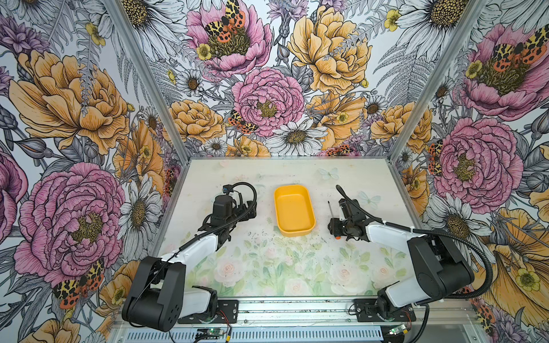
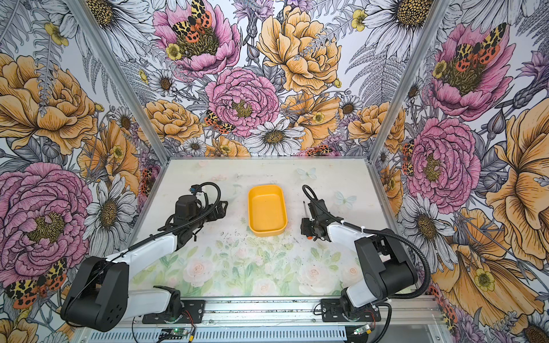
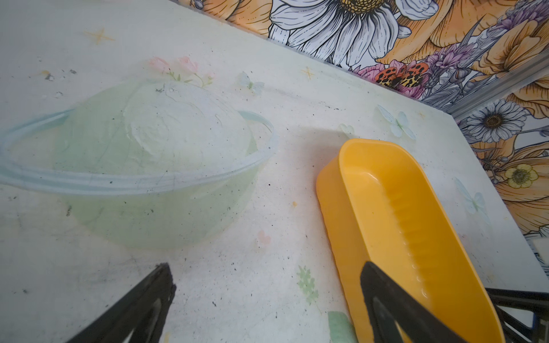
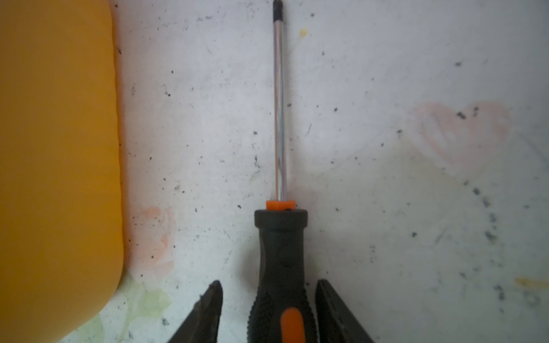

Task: Put the screwdriver in the bin
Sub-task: 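Lower the right gripper onto the screwdriver handle and close it while the left arm lifts, then lift the screwdriver with the right gripper and carry it over the yellow bin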

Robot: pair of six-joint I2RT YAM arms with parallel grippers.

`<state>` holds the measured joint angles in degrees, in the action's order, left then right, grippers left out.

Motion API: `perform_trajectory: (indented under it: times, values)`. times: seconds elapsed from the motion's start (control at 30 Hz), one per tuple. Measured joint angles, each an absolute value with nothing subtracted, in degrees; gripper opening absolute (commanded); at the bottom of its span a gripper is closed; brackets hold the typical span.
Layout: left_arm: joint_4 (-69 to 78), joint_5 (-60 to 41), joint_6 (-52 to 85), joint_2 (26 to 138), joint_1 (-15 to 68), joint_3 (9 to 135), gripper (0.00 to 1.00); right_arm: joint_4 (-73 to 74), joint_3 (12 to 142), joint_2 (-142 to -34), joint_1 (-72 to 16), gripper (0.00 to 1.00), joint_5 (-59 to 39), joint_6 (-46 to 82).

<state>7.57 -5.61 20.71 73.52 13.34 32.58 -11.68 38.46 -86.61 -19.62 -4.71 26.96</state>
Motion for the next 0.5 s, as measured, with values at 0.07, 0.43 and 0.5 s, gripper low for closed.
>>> perform_trajectory:
  times: [0.07, 0.43, 0.5]
  values:
    - [7.4, -5.6, 20.7, 73.1, 13.2, 32.4, 0.99, -12.3, 38.8, -86.8, -19.9, 0.44, -4.1, 26.9]
    - [7.3, -5.6, 20.9, 72.9, 12.9, 32.2, 0.99, -16.5, 40.5, -87.1, -20.1, 0.14, -2.7, 27.9]
    - [7.3, -5.6, 20.9, 72.9, 12.9, 32.2, 0.99, -16.8, 40.6, -87.1, -20.2, 0.04, -2.8, 28.0]
